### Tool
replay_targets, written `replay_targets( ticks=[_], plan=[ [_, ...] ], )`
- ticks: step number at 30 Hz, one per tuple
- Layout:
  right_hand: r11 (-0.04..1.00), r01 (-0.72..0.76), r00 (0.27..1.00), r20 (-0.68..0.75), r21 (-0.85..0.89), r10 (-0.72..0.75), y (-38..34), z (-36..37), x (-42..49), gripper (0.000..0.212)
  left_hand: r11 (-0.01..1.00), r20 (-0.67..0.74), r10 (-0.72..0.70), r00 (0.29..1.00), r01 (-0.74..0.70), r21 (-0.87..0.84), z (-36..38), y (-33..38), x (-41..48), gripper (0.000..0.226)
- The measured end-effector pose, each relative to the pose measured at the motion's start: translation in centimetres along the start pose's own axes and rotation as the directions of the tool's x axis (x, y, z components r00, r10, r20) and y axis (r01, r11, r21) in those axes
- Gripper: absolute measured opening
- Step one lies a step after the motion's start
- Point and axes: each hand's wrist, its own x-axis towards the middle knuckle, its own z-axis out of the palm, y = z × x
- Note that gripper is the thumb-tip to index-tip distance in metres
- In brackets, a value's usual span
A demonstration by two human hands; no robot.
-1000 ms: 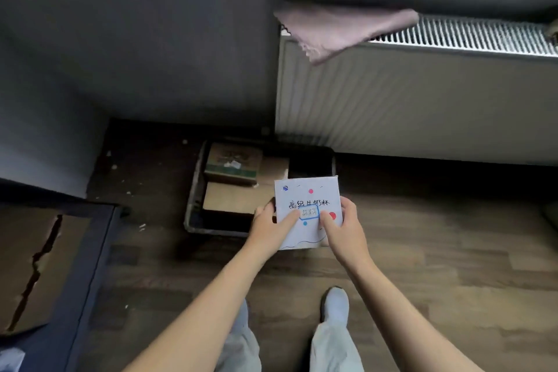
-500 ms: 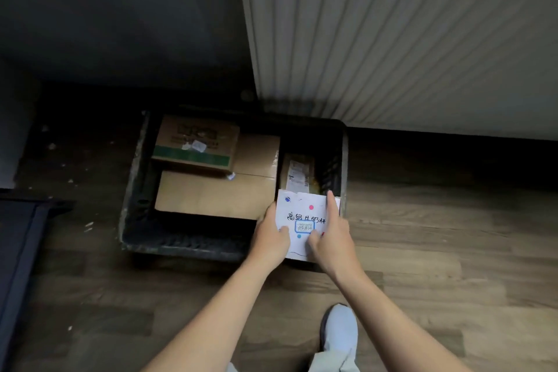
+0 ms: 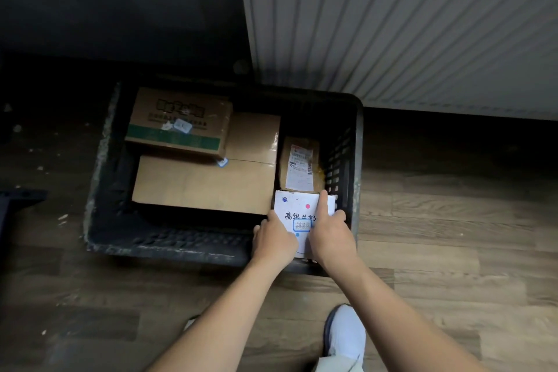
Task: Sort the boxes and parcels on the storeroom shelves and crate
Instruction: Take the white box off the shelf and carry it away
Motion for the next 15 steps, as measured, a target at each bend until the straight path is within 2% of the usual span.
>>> replay_targets(
  ticks=[5, 7, 9, 10, 13, 15],
  plan=[
    [0.998, -0.003, 1.000, -0.019, -0.064, 0.002, 0.0, 2.1, 1.9, 0.087, 1.000, 0.037, 0.015, 0.999, -0.014, -0.004, 1.0, -0.7, 1.2, 0.042],
    [0.991, 0.016, 1.000, -0.018, -0.130, -0.019, 0.1, 2.9, 2.1, 0.073, 0.996, 0.038, 0.066, 0.997, -0.068, 0.056, 1.3, -0.9, 1.2, 0.043],
    [0.983, 0.073, 0.997, 0.034, -0.169, -0.068, 0.4, 3.4, 2.2, 0.052, 0.975, 0.084, 0.114, 0.990, -0.128, 0.181, 1.8, -1.2, 1.3, 0.043],
    [0.980, 0.103, 0.993, 0.075, -0.171, -0.092, 0.5, 3.6, 2.3, 0.049, 0.964, 0.130, 0.109, 0.986, -0.136, 0.228, 2.0, -1.3, 1.5, 0.043],
    [0.980, 0.133, 0.973, 0.209, -0.151, -0.100, 0.6, 4.0, 3.6, 0.045, 0.961, 0.279, 0.104, 0.955, -0.169, 0.220, 2.0, -0.7, 2.7, 0.036],
    [0.979, 0.145, 0.960, 0.258, -0.144, -0.104, 0.6, 4.6, 4.6, 0.043, 0.956, 0.312, 0.118, 0.943, -0.193, 0.222, 1.9, -0.1, 4.1, 0.033]
  ],
)
